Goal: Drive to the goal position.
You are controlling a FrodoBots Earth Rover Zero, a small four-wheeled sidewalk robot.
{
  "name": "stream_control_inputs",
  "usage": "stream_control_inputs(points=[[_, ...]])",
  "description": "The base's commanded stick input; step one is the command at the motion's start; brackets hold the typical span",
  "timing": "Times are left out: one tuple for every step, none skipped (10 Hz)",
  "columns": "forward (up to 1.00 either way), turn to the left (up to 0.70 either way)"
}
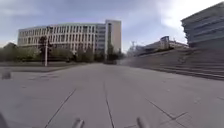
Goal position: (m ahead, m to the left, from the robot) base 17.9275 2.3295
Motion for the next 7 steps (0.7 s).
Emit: stream_control_inputs(points=[[1.00,0.00],[1.00,0.00],[1.00,0.00],[1.00,0.00],[1.00,0.00],[1.00,0.00],[1.00,0.00]])
